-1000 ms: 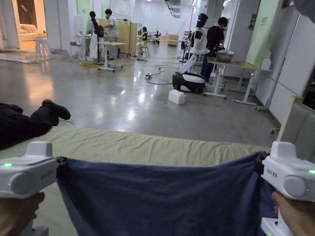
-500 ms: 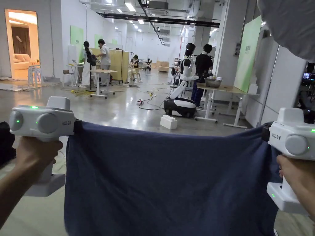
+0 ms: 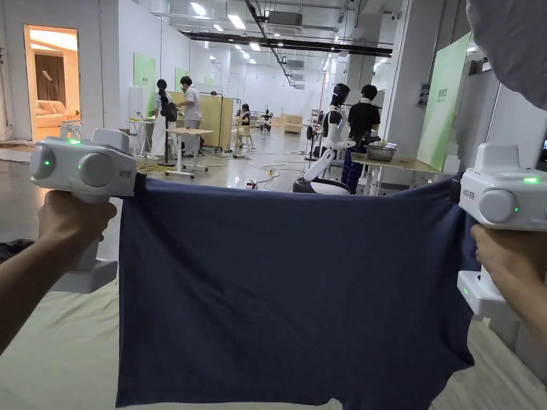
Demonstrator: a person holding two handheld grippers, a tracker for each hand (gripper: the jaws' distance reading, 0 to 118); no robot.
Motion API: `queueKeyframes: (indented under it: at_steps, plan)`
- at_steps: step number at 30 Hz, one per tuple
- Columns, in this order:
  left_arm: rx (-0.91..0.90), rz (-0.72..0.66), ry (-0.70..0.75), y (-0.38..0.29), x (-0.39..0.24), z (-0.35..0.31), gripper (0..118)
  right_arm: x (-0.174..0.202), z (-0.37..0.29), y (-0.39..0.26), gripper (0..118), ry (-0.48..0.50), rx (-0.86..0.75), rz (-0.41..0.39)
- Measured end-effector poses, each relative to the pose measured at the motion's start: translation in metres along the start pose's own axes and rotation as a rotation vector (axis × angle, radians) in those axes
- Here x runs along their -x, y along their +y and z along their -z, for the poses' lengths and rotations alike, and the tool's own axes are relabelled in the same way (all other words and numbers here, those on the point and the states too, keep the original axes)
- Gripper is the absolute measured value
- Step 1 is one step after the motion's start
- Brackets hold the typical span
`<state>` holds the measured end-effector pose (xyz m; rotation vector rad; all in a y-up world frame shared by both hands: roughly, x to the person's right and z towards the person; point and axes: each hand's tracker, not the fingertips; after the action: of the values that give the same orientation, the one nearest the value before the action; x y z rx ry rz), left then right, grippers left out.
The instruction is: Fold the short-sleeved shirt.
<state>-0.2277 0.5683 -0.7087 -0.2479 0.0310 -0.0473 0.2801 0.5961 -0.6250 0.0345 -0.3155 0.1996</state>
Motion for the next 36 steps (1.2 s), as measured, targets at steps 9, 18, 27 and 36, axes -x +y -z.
queueKeyframes:
  at_steps: [9,18,27,36]
  plan:
    - [-0.021,0.009,0.014,-0.026,-0.001,0.016,4,0.010,0.007,-0.028,1,-0.007,-0.022,-0.019]
    - [0.038,-0.005,-0.019,-0.104,0.009,-0.014,4,0.003,-0.052,-0.092,1,0.041,0.067,-0.054]
    - [0.053,-0.034,-0.053,-0.185,0.024,-0.100,4,-0.014,-0.152,-0.141,1,0.079,0.144,-0.099]
    - [0.141,-0.030,-0.080,-0.279,0.046,-0.182,4,-0.023,-0.246,-0.201,1,0.149,0.275,-0.102]
